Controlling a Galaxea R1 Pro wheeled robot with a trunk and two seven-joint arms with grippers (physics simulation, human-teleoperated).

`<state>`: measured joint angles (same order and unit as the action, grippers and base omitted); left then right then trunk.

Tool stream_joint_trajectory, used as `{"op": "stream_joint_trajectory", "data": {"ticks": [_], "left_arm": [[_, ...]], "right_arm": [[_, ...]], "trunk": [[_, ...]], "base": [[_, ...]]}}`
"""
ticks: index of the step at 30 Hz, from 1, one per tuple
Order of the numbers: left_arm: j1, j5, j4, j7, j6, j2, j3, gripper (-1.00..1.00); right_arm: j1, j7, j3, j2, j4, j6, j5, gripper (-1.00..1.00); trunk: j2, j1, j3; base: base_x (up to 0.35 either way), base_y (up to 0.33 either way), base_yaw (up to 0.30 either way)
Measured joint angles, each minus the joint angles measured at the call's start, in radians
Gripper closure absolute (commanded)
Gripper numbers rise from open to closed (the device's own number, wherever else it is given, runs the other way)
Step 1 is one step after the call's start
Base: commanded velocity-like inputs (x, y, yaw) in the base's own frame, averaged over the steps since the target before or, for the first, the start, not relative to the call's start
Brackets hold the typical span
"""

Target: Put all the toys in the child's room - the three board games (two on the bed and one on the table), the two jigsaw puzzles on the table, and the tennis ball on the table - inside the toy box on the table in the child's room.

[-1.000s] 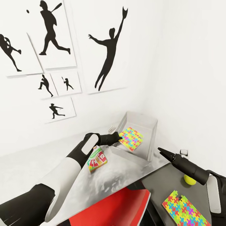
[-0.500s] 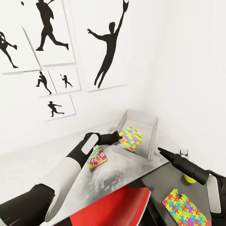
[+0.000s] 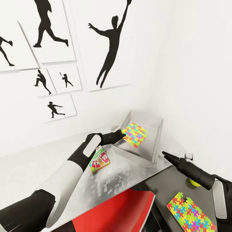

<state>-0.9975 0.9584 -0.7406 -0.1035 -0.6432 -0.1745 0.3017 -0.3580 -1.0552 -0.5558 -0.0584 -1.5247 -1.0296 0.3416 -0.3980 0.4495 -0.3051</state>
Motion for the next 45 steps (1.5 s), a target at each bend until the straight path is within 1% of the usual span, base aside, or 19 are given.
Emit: {"op": "stream_joint_trajectory", "data": {"ticks": [7, 10, 18, 24, 41, 45], "left_arm": [[0.000, 0.002, 0.001, -0.001, 0.022, 0.000, 0.003, 1.00], [0.000, 0.002, 0.003, -0.001, 0.026, 0.000, 0.018, 1.00], [0.000, 0.002, 0.004, -0.001, 0.028, 0.000, 0.036, 1.00], [0.000, 0.002, 0.002, -0.001, 0.027, 0.000, 0.061, 1.00], [0.000, 0.000, 0.001, -0.001, 0.029, 0.000, 0.067, 1.00], [0.000, 0.009, -0.001, -0.003, 0.029, 0.000, 0.067, 1.00]], "right_arm": [[0.000, 0.000, 0.000, 0.000, 0.000, 0.001, -0.001, -1.00], [0.000, 0.000, 0.000, 0.000, 0.000, 0.001, 0.000, -1.00], [0.000, 0.000, 0.000, 0.000, 0.000, 0.001, 0.000, -1.00], [0.000, 0.000, 0.000, 0.000, 0.000, 0.001, 0.000, -1.00], [0.000, -0.001, -0.002, -0.001, 0.000, -0.001, -0.001, -1.00], [0.000, -0.001, -0.002, 0.000, 0.000, 0.000, 0.000, -1.00]], "trunk": [[0.000, 0.000, -0.012], [0.000, 0.000, -0.016], [0.000, 0.000, -0.030], [0.000, 0.000, -0.040], [0.000, 0.000, -0.068], [0.000, 0.000, -0.074]], "base": [[0.000, 0.000, 0.000], [0.000, 0.000, 0.000], [0.000, 0.000, 0.000], [0.000, 0.000, 0.000], [0.000, 0.000, 0.000], [0.000, 0.000, 0.000]]}}
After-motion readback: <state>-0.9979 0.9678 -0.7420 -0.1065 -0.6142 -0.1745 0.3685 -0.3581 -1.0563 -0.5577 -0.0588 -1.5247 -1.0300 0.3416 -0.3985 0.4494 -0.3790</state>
